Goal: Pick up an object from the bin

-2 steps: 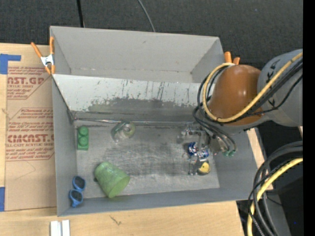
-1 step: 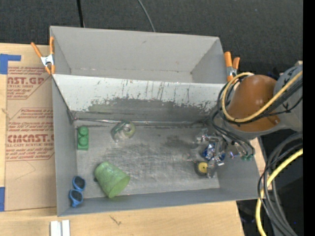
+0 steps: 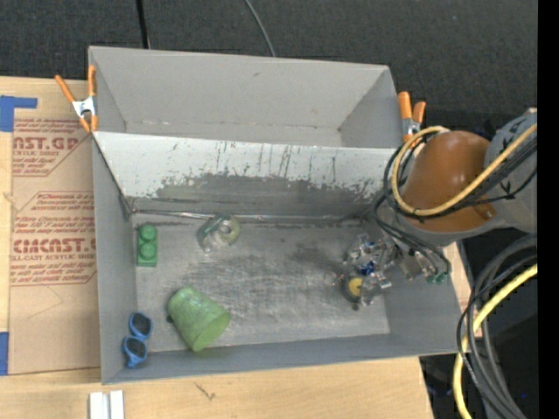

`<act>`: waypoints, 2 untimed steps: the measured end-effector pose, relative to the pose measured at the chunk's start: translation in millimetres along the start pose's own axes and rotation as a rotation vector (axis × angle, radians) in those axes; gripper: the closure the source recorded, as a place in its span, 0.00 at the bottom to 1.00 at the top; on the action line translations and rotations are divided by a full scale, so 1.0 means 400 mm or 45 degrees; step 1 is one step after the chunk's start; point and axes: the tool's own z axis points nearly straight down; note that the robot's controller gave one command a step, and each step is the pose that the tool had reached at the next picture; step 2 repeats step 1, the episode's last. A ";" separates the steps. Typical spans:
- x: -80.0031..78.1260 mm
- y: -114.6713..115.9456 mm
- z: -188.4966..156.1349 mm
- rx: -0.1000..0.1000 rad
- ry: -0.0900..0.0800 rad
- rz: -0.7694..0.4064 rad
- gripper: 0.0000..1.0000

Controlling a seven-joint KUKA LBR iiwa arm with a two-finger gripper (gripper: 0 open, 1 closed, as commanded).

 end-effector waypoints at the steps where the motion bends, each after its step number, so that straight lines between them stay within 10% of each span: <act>1: 0.045 0.035 -0.360 0.005 -0.009 -0.565 1.00; 2: 0.045 0.035 -0.360 0.005 -0.009 -0.565 1.00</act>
Offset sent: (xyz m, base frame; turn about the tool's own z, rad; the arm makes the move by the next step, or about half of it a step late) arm -0.0220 0.0082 0.1424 -0.4435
